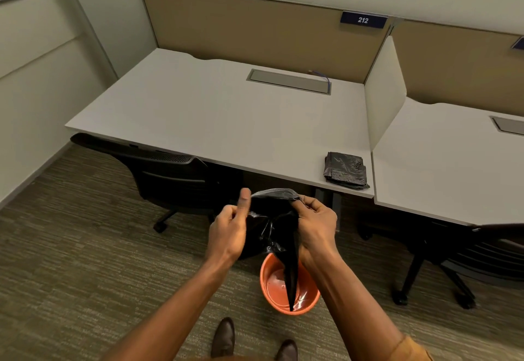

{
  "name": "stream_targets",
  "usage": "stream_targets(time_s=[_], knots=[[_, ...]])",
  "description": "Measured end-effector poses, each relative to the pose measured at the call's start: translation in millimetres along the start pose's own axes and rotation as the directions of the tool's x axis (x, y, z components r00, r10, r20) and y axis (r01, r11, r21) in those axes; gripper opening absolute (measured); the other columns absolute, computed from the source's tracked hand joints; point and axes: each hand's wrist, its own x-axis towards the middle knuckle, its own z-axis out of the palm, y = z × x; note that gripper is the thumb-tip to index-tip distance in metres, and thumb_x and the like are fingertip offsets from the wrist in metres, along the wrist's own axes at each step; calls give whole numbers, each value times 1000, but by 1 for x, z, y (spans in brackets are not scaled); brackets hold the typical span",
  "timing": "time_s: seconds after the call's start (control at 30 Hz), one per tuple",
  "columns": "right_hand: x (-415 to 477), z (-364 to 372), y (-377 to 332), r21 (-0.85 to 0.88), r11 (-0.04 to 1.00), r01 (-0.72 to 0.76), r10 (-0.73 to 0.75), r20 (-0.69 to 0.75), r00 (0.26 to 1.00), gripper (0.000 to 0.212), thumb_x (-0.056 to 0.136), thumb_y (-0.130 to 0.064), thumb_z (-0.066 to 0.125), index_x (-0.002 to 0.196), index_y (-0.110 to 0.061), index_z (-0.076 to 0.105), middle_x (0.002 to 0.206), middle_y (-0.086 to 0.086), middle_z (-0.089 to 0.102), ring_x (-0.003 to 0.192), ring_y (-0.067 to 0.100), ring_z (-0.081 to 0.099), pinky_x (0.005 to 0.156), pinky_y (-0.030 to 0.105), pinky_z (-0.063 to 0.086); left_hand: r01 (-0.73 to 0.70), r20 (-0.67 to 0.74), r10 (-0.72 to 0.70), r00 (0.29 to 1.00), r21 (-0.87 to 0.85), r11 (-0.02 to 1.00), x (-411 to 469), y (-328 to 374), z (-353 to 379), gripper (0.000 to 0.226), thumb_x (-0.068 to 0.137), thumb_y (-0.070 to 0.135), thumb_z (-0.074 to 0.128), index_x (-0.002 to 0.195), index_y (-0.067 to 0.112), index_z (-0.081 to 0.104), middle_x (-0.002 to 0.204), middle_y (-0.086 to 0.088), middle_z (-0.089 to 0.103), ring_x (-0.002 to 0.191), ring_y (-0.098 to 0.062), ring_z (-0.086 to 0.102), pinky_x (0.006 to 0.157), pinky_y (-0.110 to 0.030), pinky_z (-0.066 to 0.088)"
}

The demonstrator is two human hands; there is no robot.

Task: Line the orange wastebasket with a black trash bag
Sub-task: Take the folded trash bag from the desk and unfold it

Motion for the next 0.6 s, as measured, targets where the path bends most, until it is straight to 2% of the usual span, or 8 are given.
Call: stream_targets(time_s=[0.07,0.13,0.2,0.27,0.33,0.47,0.53,0.6], knots=[[-2,-1,1,1,1000,10,-10,42,999,13,93,-11,82,105,-8,80,98,16,84,94,33,83,84,48,68,14,73,-13,997,-24,1000,0,-2,5,68,85,84,66,105,19,71,91,8,75,80,-4,73,73,-32,63],[-4,-3,0,-15,999,28,-27,81,996,11,93,-13,82,104,-10,81,100,15,84,97,33,83,89,49,67,31,21,-31,999,23,999,2,-7,11,42,92,52,83,119,21,76,104,4,83,98,-15,80,87,-40,68],[-6,-6,-3,-12,999,41,-39,127,991,10,93,-13,81,102,-11,83,103,15,84,99,32,82,89,48,67,95,1,-96,995,-58,994,5,-11,13,20,97,33,81,115,24,79,100,1,86,95,-19,83,85,-40,69],[-6,-13,-7,-23,999,44,-41,144,989,8,94,-12,80,100,-13,85,104,15,84,99,30,83,85,45,67,152,-6,-154,988,-145,978,8,-11,8,10,101,26,78,110,26,81,98,-2,87,91,-21,85,80,-41,70],[-5,-23,-14,-93,993,71,-56,150,987,7,92,-11,81,95,-16,86,102,13,84,97,28,83,81,39,67,161,-86,-175,981,-144,976,15,-10,-2,11,104,18,71,105,24,80,99,-7,85,91,-26,84,81,-42,70],[-3,-45,-22,-311,939,145,-71,238,969,8,83,-11,89,87,-18,85,93,7,84,89,23,83,68,26,65,147,-207,-190,960,-209,967,28,-3,-22,24,102,6,60,94,15,80,98,-24,82,83,-32,79,70,-42,62],[0,-51,-20,-440,867,234,-129,255,958,15,78,-12,94,88,-17,83,88,6,83,82,17,82,67,25,64,134,-194,-185,963,-253,958,34,2,-29,27,100,1,56,93,11,80,99,-29,81,85,-38,78,76,-51,64],[5,-54,-13,-584,752,306,-199,241,950,20,76,-11,96,88,-20,82,79,0,79,73,8,75,63,19,60,120,-202,-177,963,-265,957,38,8,-33,32,101,-4,51,92,10,79,96,-30,80,84,-37,73,71,-49,60]])
